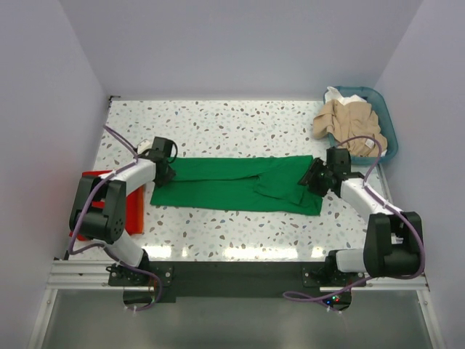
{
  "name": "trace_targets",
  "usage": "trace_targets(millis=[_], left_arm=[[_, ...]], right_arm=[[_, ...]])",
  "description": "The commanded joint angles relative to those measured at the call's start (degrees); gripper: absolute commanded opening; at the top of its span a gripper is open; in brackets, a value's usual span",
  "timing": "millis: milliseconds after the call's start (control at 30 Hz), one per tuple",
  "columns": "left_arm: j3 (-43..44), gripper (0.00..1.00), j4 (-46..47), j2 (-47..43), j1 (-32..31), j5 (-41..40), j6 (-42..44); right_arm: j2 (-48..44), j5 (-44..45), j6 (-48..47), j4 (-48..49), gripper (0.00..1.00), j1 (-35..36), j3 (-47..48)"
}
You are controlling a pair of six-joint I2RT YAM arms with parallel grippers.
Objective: Fold and stack the t-shirts
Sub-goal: Fold the tshirt
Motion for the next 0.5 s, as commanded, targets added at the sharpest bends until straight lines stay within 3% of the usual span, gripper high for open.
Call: trace_targets(millis=[0, 300, 467], left_arm=[[3.0, 0.29, 0.7, 0.1, 0.9, -1.7, -0.3], [5.8, 0.03, 1.7, 1.4, 1.2, -2.0, 1.9], [6.4, 0.00, 2.2, 1.4, 1.4, -1.7, 2.5]], right_arm=[[0.8, -2.1, -0.4, 2.0, 0.51, -1.5, 0.5], [6.2, -3.1, 0.7, 3.6, 0.50, -3.0, 3.1], [4.6, -2.6, 0.2, 4.6, 0.49, -2.9, 0.5]])
